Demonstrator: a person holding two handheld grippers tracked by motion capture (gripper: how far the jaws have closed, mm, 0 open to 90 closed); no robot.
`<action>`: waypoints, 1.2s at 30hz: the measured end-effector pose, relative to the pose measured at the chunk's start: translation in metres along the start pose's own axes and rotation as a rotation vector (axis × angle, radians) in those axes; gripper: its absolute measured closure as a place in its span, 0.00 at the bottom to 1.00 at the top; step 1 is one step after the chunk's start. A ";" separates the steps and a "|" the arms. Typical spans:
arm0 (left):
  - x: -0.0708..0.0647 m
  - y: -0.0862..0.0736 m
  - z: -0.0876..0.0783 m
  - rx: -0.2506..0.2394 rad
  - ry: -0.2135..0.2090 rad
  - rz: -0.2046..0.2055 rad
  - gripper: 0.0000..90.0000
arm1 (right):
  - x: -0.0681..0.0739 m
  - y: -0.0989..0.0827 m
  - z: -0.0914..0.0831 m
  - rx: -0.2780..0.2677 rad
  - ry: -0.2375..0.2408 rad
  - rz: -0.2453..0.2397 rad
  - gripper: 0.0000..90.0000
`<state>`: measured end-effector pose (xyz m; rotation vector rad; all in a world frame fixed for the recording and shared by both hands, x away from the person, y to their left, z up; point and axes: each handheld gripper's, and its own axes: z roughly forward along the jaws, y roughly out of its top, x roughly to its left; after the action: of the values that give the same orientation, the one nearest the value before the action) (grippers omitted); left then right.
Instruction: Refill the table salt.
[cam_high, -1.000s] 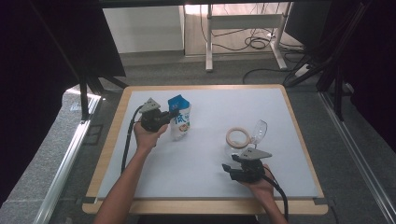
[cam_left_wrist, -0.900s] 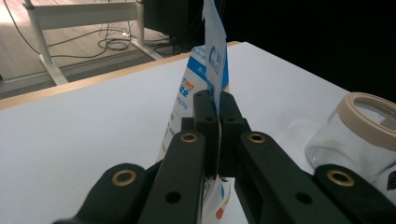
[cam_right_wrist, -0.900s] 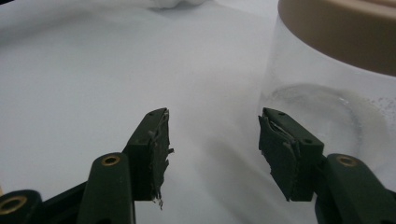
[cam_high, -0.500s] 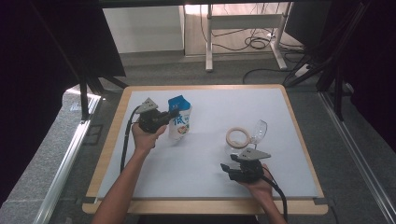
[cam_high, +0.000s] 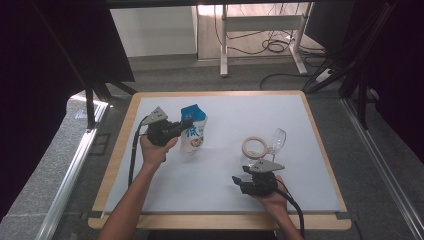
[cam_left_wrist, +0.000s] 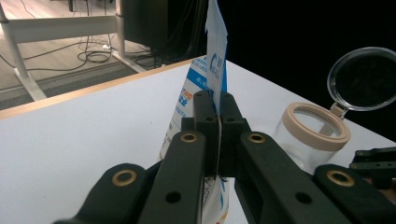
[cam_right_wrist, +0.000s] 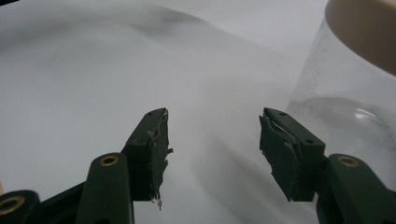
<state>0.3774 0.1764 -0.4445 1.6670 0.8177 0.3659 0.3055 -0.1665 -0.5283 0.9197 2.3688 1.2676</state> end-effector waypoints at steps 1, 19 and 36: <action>0.000 0.000 0.000 0.000 0.000 0.000 1.00 | 0.000 0.000 0.000 0.000 0.000 0.000 0.47; -0.018 0.000 -0.002 0.006 -0.031 0.012 1.00 | 0.014 0.010 0.020 0.001 -0.018 -0.023 0.45; -0.031 0.001 0.005 0.020 -0.066 0.020 1.00 | 0.030 0.020 0.041 0.005 -0.007 -0.059 0.43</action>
<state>0.3588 0.1517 -0.4395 1.6981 0.7585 0.3158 0.3129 -0.1128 -0.5337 0.8479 2.3764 1.2354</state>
